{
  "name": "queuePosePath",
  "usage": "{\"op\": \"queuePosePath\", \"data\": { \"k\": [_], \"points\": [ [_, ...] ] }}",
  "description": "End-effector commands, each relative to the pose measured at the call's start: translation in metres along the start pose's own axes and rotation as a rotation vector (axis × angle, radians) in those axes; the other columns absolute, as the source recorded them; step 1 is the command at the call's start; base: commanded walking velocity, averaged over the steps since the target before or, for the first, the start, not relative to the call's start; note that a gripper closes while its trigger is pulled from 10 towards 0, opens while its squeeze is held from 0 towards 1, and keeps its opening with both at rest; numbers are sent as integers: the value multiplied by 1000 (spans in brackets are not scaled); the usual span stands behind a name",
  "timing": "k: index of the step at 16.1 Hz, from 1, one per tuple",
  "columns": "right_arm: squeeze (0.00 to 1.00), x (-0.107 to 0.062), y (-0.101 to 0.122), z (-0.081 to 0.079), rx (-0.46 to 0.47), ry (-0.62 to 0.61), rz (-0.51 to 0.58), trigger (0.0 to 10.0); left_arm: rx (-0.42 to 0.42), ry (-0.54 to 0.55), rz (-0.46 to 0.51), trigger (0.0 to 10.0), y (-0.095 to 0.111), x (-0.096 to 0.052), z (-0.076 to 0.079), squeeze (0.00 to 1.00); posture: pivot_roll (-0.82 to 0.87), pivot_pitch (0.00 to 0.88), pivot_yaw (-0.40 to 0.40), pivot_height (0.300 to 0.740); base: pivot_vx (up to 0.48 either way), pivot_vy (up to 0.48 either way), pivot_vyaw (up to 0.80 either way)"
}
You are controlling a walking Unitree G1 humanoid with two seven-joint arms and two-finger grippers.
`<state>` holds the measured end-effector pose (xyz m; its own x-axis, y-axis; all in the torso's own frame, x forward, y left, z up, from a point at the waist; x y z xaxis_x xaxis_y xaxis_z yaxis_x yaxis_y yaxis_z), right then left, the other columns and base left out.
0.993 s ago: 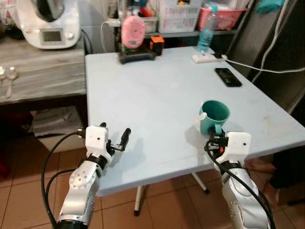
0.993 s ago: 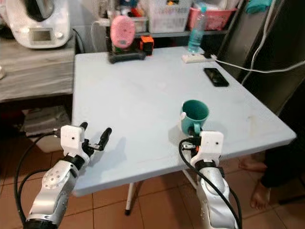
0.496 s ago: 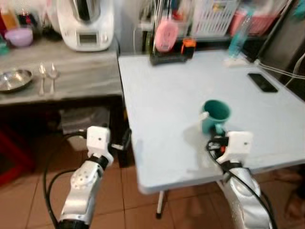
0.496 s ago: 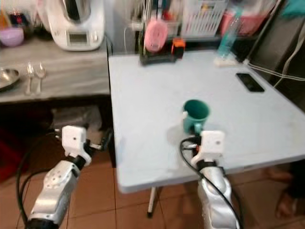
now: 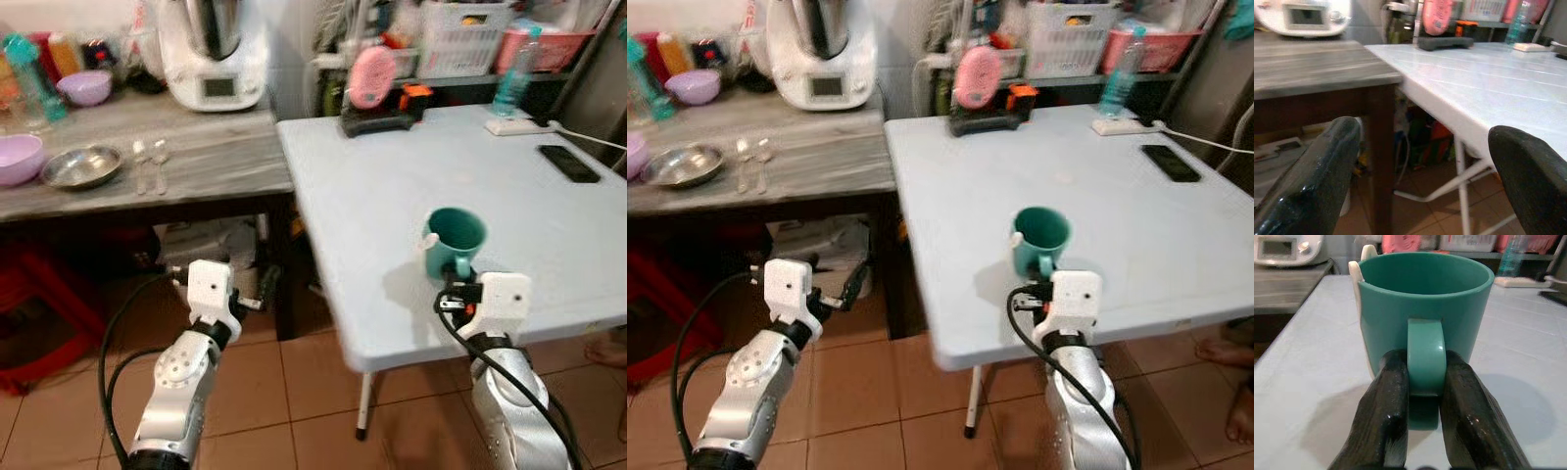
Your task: Setting the table
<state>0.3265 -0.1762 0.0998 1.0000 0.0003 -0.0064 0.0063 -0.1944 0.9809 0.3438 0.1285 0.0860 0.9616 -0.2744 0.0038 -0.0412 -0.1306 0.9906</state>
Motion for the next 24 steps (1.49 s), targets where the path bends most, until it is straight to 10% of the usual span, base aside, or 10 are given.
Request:
{"op": "queuePosePath", "data": {
  "k": [1,24],
  "points": [
    [0,3,7,-13,8,44,24,10000,16,25,-1,10000,1,-1,-8,0,3,0,-31,740,0,398,0],
    [0,3,10,-23,7,94,40,10000,76,38,25,10000,8,0,-13,0,7,0,-28,740,0,296,64]
  ]
}}
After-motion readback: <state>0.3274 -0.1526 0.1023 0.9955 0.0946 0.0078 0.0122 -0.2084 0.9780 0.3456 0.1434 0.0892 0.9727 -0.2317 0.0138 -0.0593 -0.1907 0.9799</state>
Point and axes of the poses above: a point about 5 cm out from each wrist's last joint towards the gripper, its own x axis pointing out of the wrist towards the gripper, its own y axis along the axis of the wrist's last joint, z = x × y, the point moved 6 cm from there along x, pointing out of the wrist towards the gripper, and after that the axes turned 10 degrees about x, right-handed, at the moved point
